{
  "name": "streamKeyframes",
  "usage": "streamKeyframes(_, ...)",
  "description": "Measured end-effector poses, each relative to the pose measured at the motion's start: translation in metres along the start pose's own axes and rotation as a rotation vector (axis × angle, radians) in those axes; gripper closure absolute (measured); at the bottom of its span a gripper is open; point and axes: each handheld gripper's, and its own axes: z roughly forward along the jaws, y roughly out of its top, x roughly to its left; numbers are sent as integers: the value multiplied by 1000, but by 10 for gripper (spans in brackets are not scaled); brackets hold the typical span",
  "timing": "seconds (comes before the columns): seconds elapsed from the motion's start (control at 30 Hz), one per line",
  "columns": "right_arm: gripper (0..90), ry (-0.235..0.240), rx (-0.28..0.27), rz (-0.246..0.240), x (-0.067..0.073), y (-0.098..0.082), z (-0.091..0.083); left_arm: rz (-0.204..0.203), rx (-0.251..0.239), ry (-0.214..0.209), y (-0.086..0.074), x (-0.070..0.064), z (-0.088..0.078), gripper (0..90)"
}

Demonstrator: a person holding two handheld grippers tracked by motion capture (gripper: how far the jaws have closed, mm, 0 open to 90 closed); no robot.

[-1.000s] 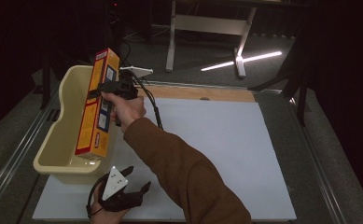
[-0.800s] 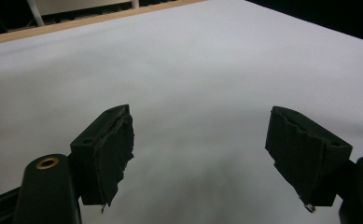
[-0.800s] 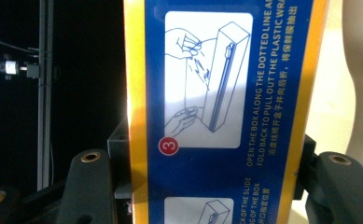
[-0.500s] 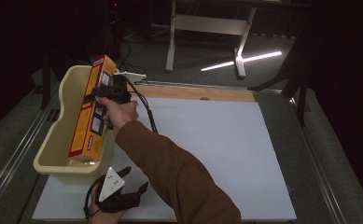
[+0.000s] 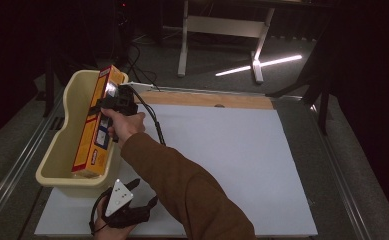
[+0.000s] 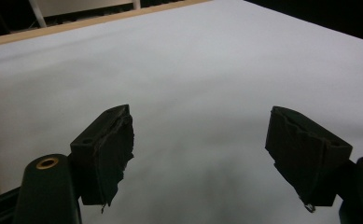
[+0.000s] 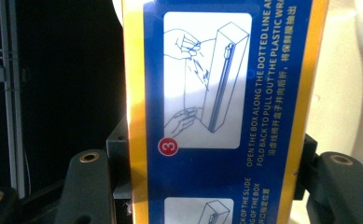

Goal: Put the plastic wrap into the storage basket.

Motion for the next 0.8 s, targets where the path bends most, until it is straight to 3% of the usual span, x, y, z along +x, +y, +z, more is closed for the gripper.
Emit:
streamKeyframes(0.37,377,-27,3,6,-5,-3,8,-1,0,1,0,0,0,232)
streamKeyframes(0.57,324,-56,9,-2,-8,-1,7,1,1,-2,0,0,1,232)
streamKeyframes(0.63,345,-2,-4,8,-8,2,2,1,3,-2,0,0,1,231)
streamKeyframes(0.67,346,15,-3,1,-5,3,-2,0,3,-3,0,-1,1,232)
streamKeyframes(0.8,349,-19,15,-50,5,1,-11,4,10,-4,0,-2,2,231)
